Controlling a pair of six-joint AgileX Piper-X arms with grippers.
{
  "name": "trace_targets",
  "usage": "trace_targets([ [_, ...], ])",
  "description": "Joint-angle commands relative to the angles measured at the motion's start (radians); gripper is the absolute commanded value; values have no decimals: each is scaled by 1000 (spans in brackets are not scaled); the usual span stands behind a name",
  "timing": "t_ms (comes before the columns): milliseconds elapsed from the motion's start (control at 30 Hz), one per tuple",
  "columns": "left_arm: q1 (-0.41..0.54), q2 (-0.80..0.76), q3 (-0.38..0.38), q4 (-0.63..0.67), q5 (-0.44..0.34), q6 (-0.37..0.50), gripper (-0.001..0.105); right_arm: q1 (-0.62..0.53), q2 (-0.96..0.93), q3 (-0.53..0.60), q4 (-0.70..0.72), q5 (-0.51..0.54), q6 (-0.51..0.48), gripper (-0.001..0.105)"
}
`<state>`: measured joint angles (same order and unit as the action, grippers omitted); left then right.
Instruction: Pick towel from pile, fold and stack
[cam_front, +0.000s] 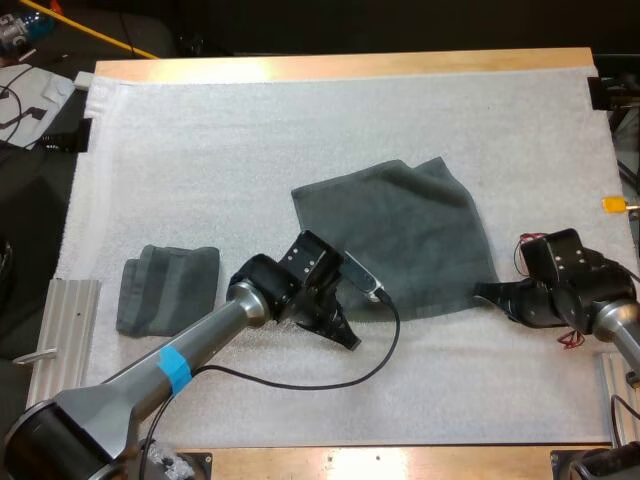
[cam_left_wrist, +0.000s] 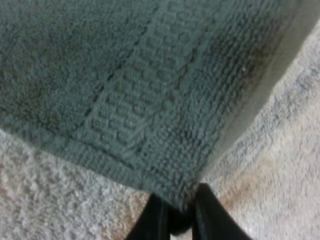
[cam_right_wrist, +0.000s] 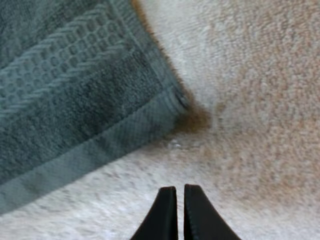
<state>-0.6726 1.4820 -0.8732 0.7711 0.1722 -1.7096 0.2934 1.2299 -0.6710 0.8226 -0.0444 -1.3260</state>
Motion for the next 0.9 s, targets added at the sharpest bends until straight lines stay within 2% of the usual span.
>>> trace_targets([
  [0, -1, -20, 1, 32, -11, 4, 0, -1, -24, -18, -30, -30, 13, 2],
  [100, 0, -16, 0, 33, -8, 3, 1, -2, -21, -17, -66, -29, 41, 20],
  [200, 0, -11, -1, 33, -7, 4, 1, -4, -7, -14, -99, -29, 67, 46],
  [267, 0, -5, -1, 31, -7, 3, 1, -5, 4, -12, -116, -28, 74, 56],
  [333, 0, -2, 0, 29, -6, 3, 1, -4, 14, -12, -122, -28, 74, 56],
  [433, -4, -10, -3, 38, -9, 5, 0, 0, 25, -11, -124, -36, 96, 49],
  [867, -4, -10, -5, 48, -10, 6, 0, -2, 194, -9, -234, -95, 205, 46],
])
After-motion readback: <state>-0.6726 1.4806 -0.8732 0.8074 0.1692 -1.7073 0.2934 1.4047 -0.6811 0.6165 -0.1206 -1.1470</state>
